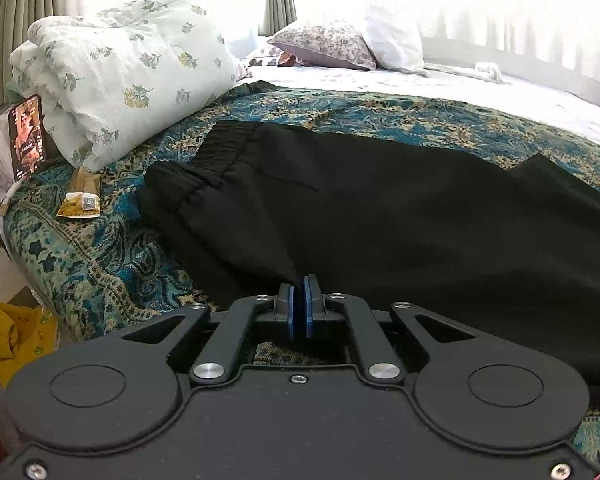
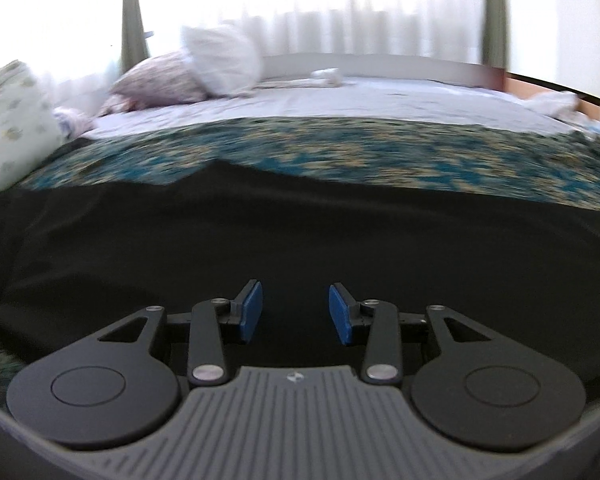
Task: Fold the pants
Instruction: 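Hold the waistband with the left gripper while right gripper opens and moves along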
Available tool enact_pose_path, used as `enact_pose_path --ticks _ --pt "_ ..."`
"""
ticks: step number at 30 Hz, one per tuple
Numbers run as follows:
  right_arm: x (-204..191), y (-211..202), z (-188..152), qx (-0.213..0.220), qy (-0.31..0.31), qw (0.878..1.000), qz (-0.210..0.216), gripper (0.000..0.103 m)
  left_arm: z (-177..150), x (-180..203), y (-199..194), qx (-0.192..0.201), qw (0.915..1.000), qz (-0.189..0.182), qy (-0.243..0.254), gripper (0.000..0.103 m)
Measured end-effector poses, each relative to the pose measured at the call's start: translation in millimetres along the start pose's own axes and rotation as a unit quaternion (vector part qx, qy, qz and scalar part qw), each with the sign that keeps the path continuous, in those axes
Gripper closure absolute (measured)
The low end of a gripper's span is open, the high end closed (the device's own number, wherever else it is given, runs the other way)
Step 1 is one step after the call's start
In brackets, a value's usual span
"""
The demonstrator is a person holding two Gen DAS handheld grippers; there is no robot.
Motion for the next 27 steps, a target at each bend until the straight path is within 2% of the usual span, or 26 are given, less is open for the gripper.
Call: enact_pose_path --ticks 2,4,5,7,8,10,11,14,19,21,24,25,26,27 --pt "-18.1 0.4 -5.9 -0.004 -0.014 1.0 0.012 0.046 0.4 -3.3 -1.3 0.001 0.9999 -0.011 -0.007 0.096" --pt "-35.4 2.0 -12.3 -0.004 -0.033 0.999 0.018 0.046 1.1 -12.8 -5.6 0.004 0.9976 -0.056 -0.04 0.093" --pt "-40.2 3.1 -13.4 -0.002 -0.043 0.999 0.019 0.046 0.8 -21.3 -8.5 0.008 0.993 -0.097 -0.067 0.084" --pt "-52.1 3.5 -17.7 0.0 -0.059 0.998 0.024 0.045 -1.1 -37.6 -12.6 0.017 0.9802 -0.163 -0.112 0.072" --pt "-56.4 2.3 -19.9 0.0 -0.064 0.998 0.028 0.045 -2.3 -47.7 -15.2 0.026 0.9735 -0.186 -0.131 0.071" --pt "-66.4 -1.6 -25.9 0.0 -0.08 0.996 0.033 0.045 -1.7 -61.7 -19.1 0.042 0.9715 -0.19 -0.136 0.064" --pt "-69.4 -1.2 -27.2 0.002 -0.09 0.995 0.034 0.045 -0.1 -69.2 -20.3 0.049 0.9743 -0.179 -0.128 0.057" --pt "-82.5 -7.1 -38.3 0.011 -0.127 0.991 0.041 0.045 3.7 -91.5 -15.9 0.057 0.979 -0.145 -0.132 0.051" --pt "-96.3 -18.1 -51.9 0.017 -0.159 0.986 0.051 0.046 7.9 -123.2 15.8 0.032 0.9687 -0.152 -0.194 0.033" --pt "-97.6 -20.3 -52.7 0.019 -0.162 0.985 0.049 0.046 7.4 -129.8 33.0 0.013 0.9656 -0.143 -0.217 0.029" --pt "-97.1 -21.8 -53.1 0.017 -0.161 0.986 0.049 0.046 8.1 -130.2 53.7 0.0 0.9629 -0.132 -0.235 0.031" --pt "-96.6 -22.1 -52.8 0.015 -0.16 0.986 0.05 0.046 7.5 -129.2 58.3 0.002 0.964 -0.122 -0.236 0.049" --pt "-96.3 -22.5 -53.1 0.015 -0.16 0.986 0.051 0.046 8.3 -128.6 60.1 -0.001 0.9676 -0.098 -0.233 0.089" --pt "-95.6 -21.7 -52.4 0.014 -0.161 0.985 0.052 0.046 10.1 -127.4 60.6 -0.01 0.9721 -0.08 -0.22 0.091"
Point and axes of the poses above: each gripper's, at about its wrist camera, not at the fingertips, and y roughly the way its jaws point, x to its right, z to its top, the point moved 3 cm from there along y, roughly the way its jaws point, and after that the axes turned 12 degrees about y, right-handed, at the moved point
